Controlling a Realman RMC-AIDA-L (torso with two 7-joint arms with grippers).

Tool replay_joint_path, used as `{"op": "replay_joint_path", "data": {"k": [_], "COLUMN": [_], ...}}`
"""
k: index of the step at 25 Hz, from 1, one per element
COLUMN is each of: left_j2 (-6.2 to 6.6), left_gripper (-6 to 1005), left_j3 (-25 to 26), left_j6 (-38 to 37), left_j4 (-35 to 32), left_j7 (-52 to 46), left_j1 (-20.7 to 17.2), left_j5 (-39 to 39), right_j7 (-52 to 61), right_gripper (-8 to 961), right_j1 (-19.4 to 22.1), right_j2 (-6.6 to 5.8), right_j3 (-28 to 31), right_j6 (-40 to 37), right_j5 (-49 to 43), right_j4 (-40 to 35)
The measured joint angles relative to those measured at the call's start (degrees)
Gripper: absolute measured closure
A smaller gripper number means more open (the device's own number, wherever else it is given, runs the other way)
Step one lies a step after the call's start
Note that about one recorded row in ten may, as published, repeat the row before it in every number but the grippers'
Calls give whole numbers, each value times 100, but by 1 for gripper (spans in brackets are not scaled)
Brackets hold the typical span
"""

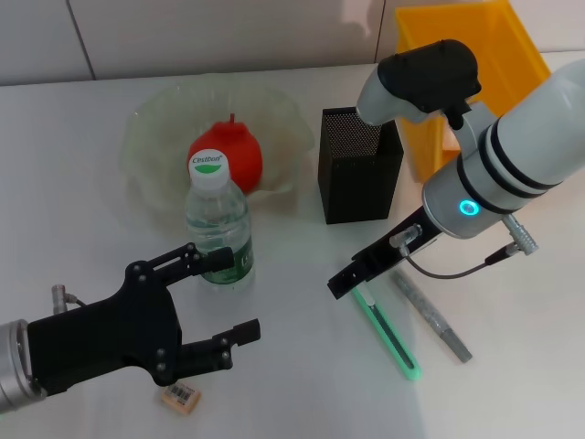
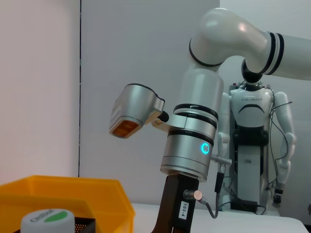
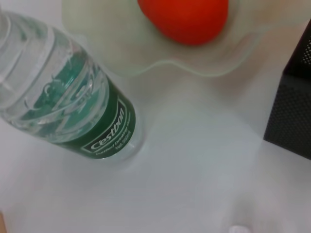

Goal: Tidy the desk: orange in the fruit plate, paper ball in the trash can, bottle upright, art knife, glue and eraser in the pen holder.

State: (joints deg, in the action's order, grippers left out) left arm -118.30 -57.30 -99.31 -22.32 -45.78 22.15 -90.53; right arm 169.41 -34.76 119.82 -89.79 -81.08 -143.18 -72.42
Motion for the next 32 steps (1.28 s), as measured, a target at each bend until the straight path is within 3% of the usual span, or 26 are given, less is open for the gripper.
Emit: {"op": "replay_joint_path", "data": {"k": [18, 25, 32], "left_j2": [8, 9, 9], "left_gripper": [199, 200, 200], "left_j3": [0, 0, 0], "left_j6": [-36, -48, -53], "left_j4": [-31, -47, -53], "left_j7": [-46, -97, -128], "left_j1": [-1, 0, 29], "left_j5": [0, 0, 0], "right_j7": [0, 0, 1], "right_gripper": [258, 440, 432], "right_j1": [-91, -62, -88], "right_j2": [6, 6, 0], "right_j3": [-153, -153, -164], "right_j6": [129, 118, 128], "right_j5": [28, 22, -1], "right_j4": [246, 258, 414]}}
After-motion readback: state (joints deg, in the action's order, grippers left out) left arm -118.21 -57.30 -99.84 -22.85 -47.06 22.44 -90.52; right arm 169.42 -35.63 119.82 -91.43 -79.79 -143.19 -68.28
